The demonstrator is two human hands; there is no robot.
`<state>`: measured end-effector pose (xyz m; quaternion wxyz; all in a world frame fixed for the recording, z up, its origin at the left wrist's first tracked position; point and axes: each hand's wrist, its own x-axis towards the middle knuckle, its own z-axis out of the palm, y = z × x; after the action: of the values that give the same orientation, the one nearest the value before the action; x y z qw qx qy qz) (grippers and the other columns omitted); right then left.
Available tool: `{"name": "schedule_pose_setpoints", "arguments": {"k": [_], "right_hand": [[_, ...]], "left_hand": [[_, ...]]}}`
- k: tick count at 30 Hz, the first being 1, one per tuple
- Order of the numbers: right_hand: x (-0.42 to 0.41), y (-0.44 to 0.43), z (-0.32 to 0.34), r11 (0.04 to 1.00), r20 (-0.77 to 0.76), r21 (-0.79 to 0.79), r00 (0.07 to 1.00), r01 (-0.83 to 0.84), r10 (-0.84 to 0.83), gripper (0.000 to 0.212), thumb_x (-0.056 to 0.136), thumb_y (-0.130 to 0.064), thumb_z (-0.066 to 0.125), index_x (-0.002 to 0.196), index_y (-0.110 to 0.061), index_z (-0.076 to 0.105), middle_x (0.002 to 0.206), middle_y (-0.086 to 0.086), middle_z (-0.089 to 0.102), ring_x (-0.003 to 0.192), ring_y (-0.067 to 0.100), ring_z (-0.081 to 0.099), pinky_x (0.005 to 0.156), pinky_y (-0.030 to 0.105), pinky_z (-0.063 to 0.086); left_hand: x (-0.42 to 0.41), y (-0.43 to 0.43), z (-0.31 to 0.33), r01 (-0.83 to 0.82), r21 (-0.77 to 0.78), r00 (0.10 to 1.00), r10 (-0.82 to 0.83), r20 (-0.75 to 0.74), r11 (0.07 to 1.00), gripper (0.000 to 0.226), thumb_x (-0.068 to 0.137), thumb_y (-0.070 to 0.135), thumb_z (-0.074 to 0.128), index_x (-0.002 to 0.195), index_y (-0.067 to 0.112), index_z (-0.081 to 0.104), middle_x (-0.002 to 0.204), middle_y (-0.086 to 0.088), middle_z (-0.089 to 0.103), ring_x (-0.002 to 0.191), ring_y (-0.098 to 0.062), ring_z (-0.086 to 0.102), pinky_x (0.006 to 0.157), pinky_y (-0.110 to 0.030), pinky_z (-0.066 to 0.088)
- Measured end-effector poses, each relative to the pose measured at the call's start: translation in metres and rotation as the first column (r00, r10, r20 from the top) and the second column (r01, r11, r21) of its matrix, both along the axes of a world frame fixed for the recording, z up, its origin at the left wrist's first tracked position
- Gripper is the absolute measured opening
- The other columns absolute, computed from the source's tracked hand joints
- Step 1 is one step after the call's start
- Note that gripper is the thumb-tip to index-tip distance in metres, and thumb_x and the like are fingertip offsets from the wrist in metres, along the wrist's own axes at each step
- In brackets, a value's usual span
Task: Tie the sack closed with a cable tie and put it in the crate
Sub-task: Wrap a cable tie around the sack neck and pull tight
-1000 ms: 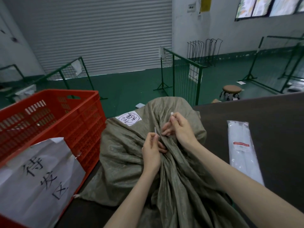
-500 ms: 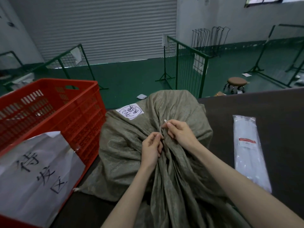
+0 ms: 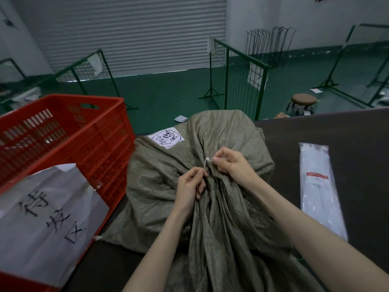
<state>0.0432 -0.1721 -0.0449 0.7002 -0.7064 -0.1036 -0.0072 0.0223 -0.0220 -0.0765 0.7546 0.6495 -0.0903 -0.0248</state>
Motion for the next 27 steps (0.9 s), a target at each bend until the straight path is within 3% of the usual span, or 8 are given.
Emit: {"name": "schedule_pose_setpoints", "arguments": {"k": [6,11,14,20,27], "right_hand": [[-0.0025,0.0003,0.0023,1.0,-0.018,0.005,1.0,0.002,-0.002,0.023,0.092,0.0,0.051,0.072,-0.011,0.05,0.041,-0.013,0.041,0.041,-0.003,0.032,0.043,0.008,0.027],[-0.0066,0.0021,0.0059,0.994,0.015,-0.107,0.999,0.035,-0.033,0.021,0.09,-0.002,0.056,0.072,-0.012,0.053,0.046,-0.011,0.044,0.042,-0.003,0.038,0.045,0.009,0.029],[-0.0087,0.003,0.0091,0.988,0.025,-0.146,0.999,0.041,-0.037,0.017,0.089,-0.001,0.057,0.074,-0.009,0.054,0.052,-0.001,0.042,0.041,-0.003,0.039,0.046,0.009,0.03],[-0.0059,0.0017,0.0055,0.998,-0.026,-0.052,0.999,0.045,-0.046,0.022,0.092,-0.003,0.053,0.072,-0.012,0.053,0.04,-0.013,0.041,0.04,-0.003,0.034,0.043,0.008,0.029],[-0.0079,0.004,0.0076,0.991,0.005,-0.124,0.998,0.058,-0.058,0.023,0.09,-0.003,0.056,0.07,-0.014,0.054,0.047,-0.008,0.042,0.041,-0.002,0.037,0.045,0.009,0.029]], "left_hand": [[-0.0008,0.0,-0.0005,-0.009,0.024,1.0,0.009,0.024,1.0,0.025,0.097,0.006,0.041,0.076,0.008,0.056,0.036,0.008,0.037,0.03,-0.001,0.024,0.032,-0.011,0.019],[-0.0005,-0.0003,-0.0016,-0.009,0.023,0.999,0.008,0.031,1.0,0.025,0.097,0.007,0.042,0.077,0.009,0.056,0.036,0.009,0.037,0.03,-0.001,0.024,0.032,-0.011,0.019],[0.0005,0.0001,-0.0025,-0.013,0.032,0.999,0.012,0.032,0.999,0.025,0.097,0.008,0.043,0.076,0.009,0.056,0.036,0.009,0.037,0.031,-0.001,0.024,0.032,-0.011,0.019],[-0.0001,0.0011,-0.0031,-0.009,0.031,0.999,0.008,0.032,0.999,0.025,0.097,0.009,0.043,0.076,0.01,0.057,0.036,0.008,0.038,0.03,-0.001,0.024,0.032,-0.011,0.019],[-0.0012,0.0014,-0.0025,-0.009,0.024,0.999,0.008,0.039,1.0,0.024,0.096,0.009,0.044,0.076,0.009,0.056,0.036,0.008,0.038,0.03,-0.001,0.024,0.032,-0.011,0.019]]}}
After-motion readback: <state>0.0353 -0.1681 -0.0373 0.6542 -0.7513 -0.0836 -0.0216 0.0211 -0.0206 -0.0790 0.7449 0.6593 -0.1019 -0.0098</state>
